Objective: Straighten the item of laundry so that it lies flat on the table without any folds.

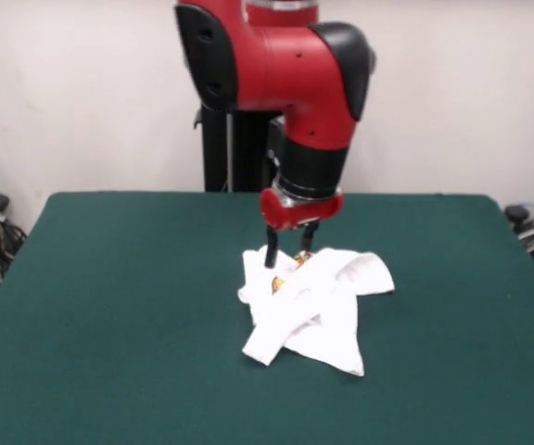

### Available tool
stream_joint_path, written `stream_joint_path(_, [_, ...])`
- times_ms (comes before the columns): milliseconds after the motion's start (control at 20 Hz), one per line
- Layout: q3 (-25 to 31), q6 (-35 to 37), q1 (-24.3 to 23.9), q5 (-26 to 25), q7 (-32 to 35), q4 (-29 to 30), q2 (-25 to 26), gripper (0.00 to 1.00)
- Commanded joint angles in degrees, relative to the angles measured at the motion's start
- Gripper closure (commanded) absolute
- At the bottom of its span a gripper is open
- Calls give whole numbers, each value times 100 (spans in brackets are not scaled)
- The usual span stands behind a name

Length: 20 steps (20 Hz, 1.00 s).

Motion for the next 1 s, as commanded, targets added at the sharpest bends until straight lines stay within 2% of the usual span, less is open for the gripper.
stream_joint_path(50, [346,375,-178,290,402,85,-394,0])
stream_joint_path(200, [391,461,-243,299,352,152,-458,0])
stream_joint_path(450, [409,412,-254,281,426,54,-114,0])
stream_joint_path(1000, [477,344,-322,296,402,-41,98,0])
